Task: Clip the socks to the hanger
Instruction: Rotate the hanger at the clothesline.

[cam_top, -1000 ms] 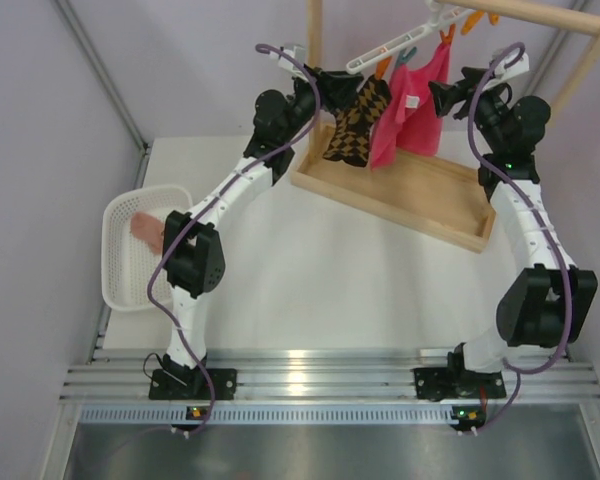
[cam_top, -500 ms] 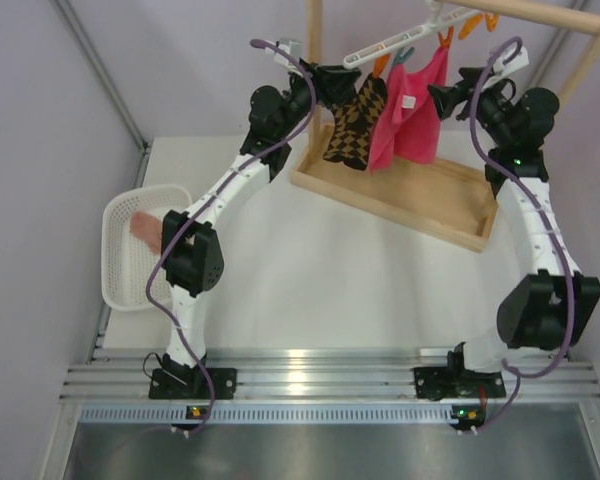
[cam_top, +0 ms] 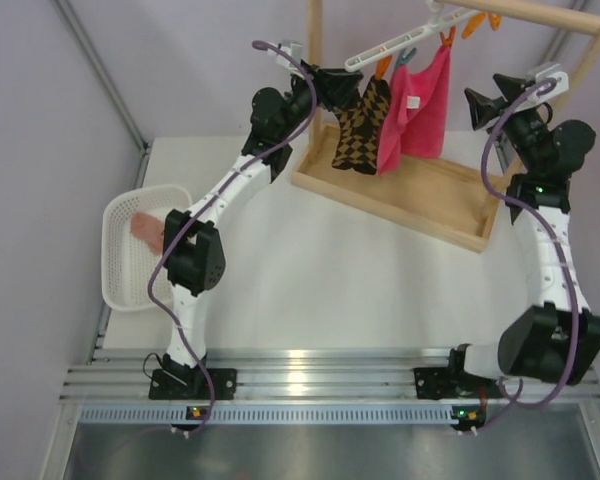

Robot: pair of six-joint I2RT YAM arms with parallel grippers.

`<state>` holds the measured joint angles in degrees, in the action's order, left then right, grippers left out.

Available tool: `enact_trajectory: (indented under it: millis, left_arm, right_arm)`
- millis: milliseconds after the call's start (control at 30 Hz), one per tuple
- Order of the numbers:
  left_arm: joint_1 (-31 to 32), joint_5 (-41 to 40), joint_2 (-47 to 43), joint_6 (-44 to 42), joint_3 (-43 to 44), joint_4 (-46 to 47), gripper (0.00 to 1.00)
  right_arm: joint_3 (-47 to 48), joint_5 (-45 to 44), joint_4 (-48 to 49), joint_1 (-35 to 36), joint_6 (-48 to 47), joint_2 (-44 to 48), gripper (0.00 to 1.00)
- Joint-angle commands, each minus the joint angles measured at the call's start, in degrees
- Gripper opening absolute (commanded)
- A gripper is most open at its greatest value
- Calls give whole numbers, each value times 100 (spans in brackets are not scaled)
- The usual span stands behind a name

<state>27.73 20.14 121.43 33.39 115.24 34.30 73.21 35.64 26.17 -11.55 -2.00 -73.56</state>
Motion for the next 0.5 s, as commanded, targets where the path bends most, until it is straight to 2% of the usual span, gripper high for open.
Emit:
enact_trajectory:
  millis: [0, 100, 267, 467]
  left_arm:
    - [-92, -89, -5, 36, 315, 490, 49]
    - [-127, -81, 91, 36, 472, 428, 48]
    - [-127, -72, 320, 72, 824, 296, 48]
    - [-136, -72, 399, 63, 956, 243, 48]
  right_arm:
    - [211, -197, 1502, -32, 743, -1080, 58]
    - [483, -478, 2354, 144, 736, -1730, 57]
    - [1397, -1162, 2629, 407, 552, -2644, 58]
    - [1925, -1630, 2955, 531, 656, -3111, 54]
